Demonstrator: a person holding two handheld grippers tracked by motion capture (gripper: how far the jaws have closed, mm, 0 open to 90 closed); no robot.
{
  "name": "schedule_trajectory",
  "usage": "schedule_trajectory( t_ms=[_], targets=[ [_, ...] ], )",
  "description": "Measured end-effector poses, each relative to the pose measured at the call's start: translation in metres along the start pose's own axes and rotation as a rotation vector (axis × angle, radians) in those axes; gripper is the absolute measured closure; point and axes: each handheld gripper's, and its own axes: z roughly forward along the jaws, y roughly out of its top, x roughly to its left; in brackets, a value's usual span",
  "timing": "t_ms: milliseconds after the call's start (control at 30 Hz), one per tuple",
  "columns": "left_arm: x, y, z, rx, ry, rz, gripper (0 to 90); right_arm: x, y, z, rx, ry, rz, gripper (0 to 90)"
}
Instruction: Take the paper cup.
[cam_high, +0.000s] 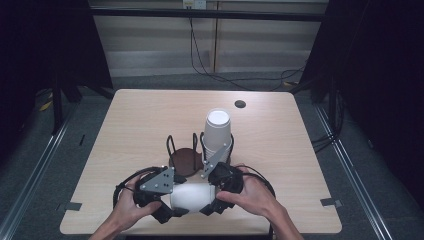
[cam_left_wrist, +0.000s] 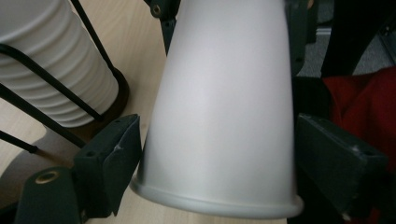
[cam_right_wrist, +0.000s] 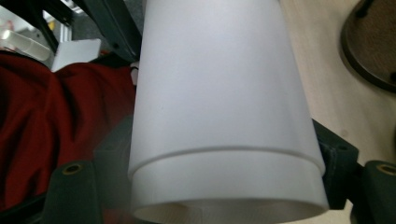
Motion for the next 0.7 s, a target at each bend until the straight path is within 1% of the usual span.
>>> schedule_trajectory(
  t_ms=[33,67,100,133,167,200,267,333,367,400,433,467,567,600,633,700],
  targets=[
    [0.002,0.001,-0.003,-0.015,0.001,-0.007,16.5,-0.001,0.000,0.000,-0.007,0.002,-0.006,25.1],
    [0.003,0.001,-0.006,-0.040,0.006,-0.025,16.4,0.000,0.000,0.000,-0.006,0.004,-0.003,25.1],
    [0.004,0.002,-0.011,-0.064,0.020,-0.031,16.4,0.000,0.000,-0.001,-0.002,-0.001,0.001,25.2],
    [0.005,0.002,-0.014,-0.074,0.028,-0.037,16.1,0.000,-0.001,-0.002,-0.003,-0.001,0.012,25.1],
    [0.005,0.001,-0.017,-0.081,0.039,-0.041,16.0,-0.001,-0.002,-0.002,-0.006,-0.001,0.010,25.1],
    [0.007,0.000,-0.019,-0.087,0.045,-0.047,16.0,-0.001,-0.003,-0.004,-0.004,-0.010,0.022,25.1],
    [0.009,-0.005,-0.023,-0.120,0.030,-0.084,15.9,-0.002,-0.005,-0.006,-0.016,-0.015,0.030,25.0],
    [0.012,-0.012,-0.024,-0.127,0.029,-0.115,15.9,-0.002,-0.007,-0.008,-0.028,-0.028,0.038,25.0],
    [0.013,-0.014,-0.025,-0.137,0.030,-0.132,16.1,-0.003,-0.008,-0.008,-0.034,-0.025,0.035,25.0],
    [0.014,-0.015,-0.026,-0.141,0.025,-0.152,16.0,-0.003,-0.009,-0.008,-0.043,-0.031,0.035,25.0],
    [0.014,-0.015,-0.026,-0.146,0.027,-0.157,16.0,-0.003,-0.009,-0.006,-0.038,-0.031,0.038,25.0],
    [0.014,-0.015,-0.027,-0.147,0.039,-0.159,16.0,-0.004,-0.009,-0.006,-0.037,-0.039,0.041,24.9],
    [0.014,-0.015,-0.028,-0.160,0.060,-0.170,15.9,-0.005,-0.009,-0.009,-0.061,-0.041,0.036,25.0],
    [0.014,-0.017,-0.027,-0.163,0.062,-0.176,15.9,-0.005,-0.010,-0.009,-0.065,-0.045,0.040,24.9],
    [0.014,-0.018,-0.026,-0.170,0.059,-0.187,15.9,-0.006,-0.011,-0.010,-0.075,-0.036,0.033,24.9],
    [0.014,-0.020,-0.025,-0.160,0.054,-0.197,15.9,-0.006,-0.013,-0.012,-0.083,-0.046,0.053,24.9]
  ],
)
